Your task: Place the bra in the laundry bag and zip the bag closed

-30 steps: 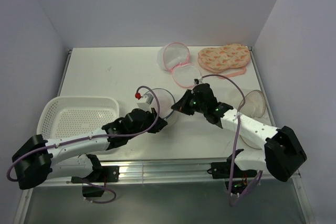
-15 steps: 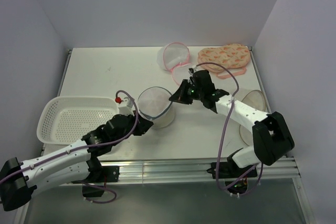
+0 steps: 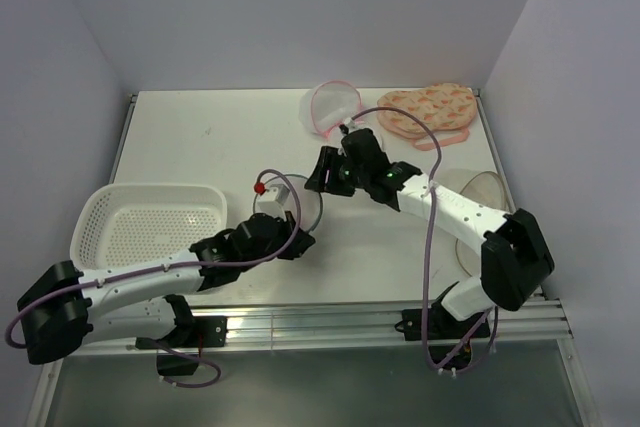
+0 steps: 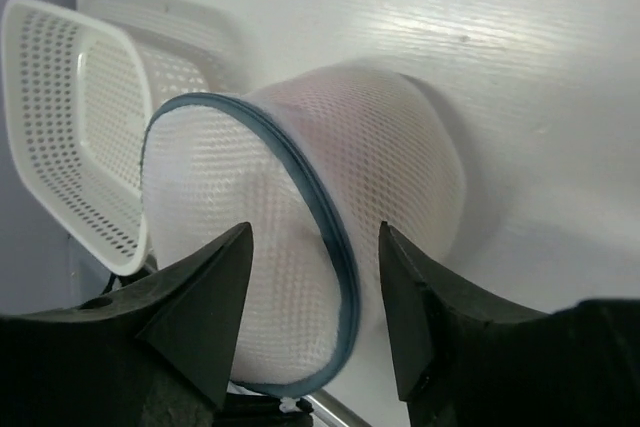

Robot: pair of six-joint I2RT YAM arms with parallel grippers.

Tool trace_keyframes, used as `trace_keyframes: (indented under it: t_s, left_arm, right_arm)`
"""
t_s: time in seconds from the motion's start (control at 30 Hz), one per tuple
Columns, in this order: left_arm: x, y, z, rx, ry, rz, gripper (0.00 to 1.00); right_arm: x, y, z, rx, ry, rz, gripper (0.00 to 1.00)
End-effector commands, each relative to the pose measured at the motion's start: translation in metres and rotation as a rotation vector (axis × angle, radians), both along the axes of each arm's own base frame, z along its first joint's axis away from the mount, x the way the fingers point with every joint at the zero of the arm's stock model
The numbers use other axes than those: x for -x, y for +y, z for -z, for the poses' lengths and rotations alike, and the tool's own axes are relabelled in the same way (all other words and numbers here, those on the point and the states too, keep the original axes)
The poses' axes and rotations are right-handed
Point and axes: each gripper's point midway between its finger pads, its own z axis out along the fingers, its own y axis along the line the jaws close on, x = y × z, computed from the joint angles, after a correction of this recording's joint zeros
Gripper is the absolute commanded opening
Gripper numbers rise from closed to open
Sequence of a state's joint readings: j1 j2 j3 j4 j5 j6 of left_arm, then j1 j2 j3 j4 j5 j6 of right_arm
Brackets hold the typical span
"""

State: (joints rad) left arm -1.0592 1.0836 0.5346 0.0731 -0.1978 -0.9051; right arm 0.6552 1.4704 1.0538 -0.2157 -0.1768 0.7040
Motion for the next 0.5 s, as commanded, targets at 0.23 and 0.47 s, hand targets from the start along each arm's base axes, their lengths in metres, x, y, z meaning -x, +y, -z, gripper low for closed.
trace_keyframes:
  t_s: [0.23,0.47]
  left_arm:
    - [-0.017,-0.035,-0.038,0.093,-0.068,0.017,0.0]
    - [-0.02,-0.042,-0.04,0.094,-0.074,0.024,0.0]
  right_arm:
    - [0.025,-0.048,-0.028,-0.036,-0.073,0.165,0.68]
    - [0.046,-0.032,-0.007,-0.101,-0.007,0.129,0.68]
